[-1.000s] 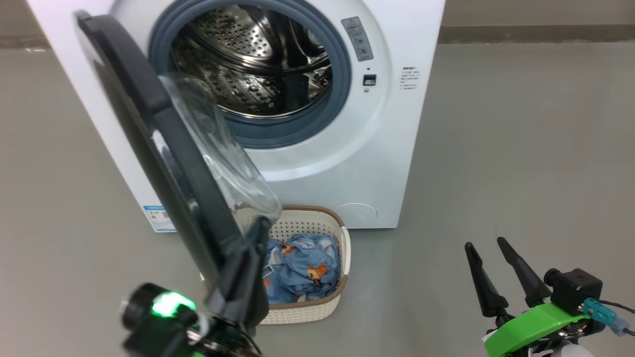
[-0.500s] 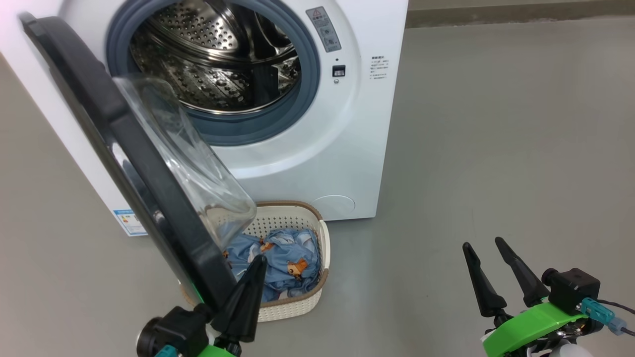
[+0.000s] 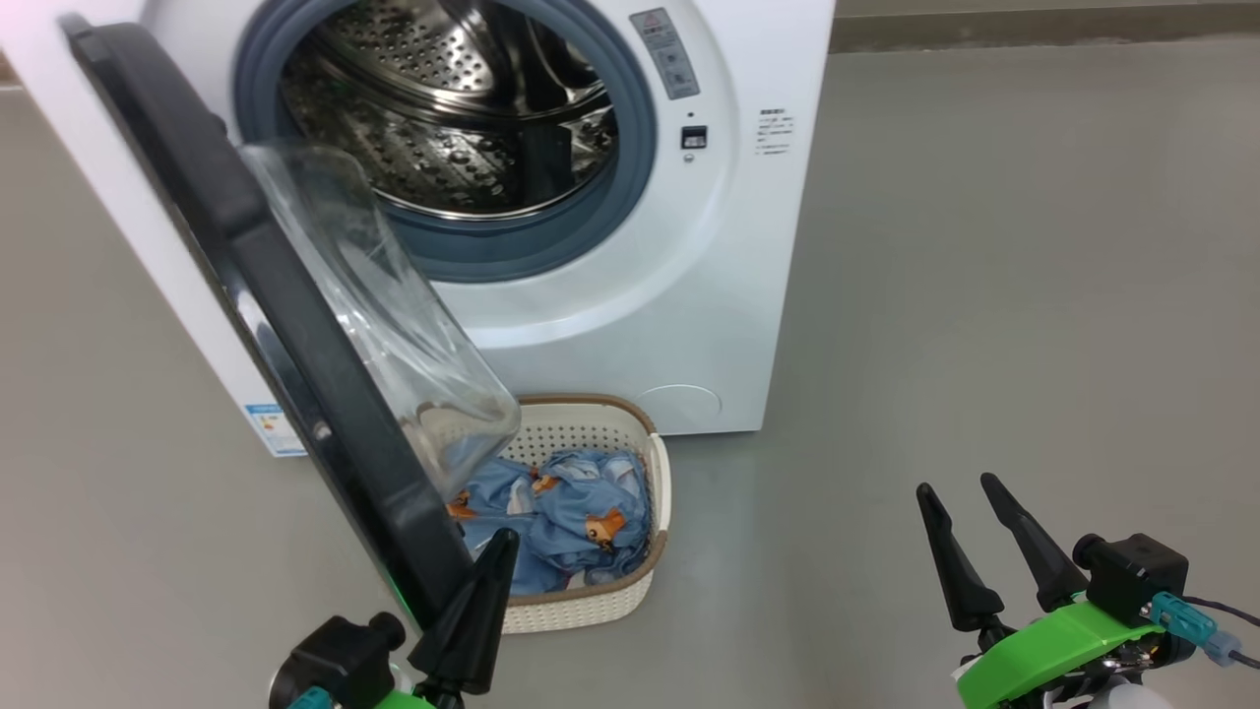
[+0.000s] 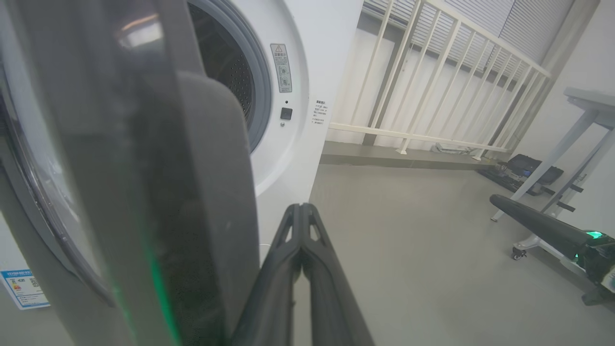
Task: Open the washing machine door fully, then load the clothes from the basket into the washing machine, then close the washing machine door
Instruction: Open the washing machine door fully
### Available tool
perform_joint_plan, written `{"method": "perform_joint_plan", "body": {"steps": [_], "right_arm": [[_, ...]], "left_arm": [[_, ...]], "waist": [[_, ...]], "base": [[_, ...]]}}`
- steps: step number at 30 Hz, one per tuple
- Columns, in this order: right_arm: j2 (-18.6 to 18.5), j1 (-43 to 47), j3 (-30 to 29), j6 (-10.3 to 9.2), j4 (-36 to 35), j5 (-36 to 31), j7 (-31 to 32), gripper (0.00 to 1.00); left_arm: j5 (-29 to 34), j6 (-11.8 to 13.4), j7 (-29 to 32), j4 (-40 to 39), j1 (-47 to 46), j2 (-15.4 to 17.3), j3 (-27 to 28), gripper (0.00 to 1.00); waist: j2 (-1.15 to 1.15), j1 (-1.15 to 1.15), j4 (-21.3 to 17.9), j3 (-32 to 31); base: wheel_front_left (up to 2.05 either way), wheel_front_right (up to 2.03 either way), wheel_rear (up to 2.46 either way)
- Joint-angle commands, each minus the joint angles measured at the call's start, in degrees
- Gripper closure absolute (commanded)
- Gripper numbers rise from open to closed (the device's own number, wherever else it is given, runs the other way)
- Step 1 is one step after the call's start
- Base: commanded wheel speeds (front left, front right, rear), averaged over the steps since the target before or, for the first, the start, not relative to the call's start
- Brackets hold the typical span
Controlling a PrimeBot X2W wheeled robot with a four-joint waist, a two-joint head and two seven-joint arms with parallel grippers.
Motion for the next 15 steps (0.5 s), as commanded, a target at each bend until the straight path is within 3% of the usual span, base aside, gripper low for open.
{"method": "perform_joint_plan", "body": {"steps": [1,15], "right_arm": [[-0.1,-1.9,1.4,0.09,-1.1,-0.1,-0.7,0.00],[0.1,-1.6,1.5,0.09,-0.2,0.1,-0.7,0.00]], "left_arm": [[-0.5,1.3,-0.5,-0.4,-2.7,1.2,3.8,1.00],[-1.5,3.4,-0.6,-1.0,0.6,4.1,7.3,1.00]], "waist": [[0.00,0.00,0.9,0.0],[0.00,0.00,7.7,-0.4]], "base": [[0.00,0.00,0.00],[0.00,0.00,0.00]]}}
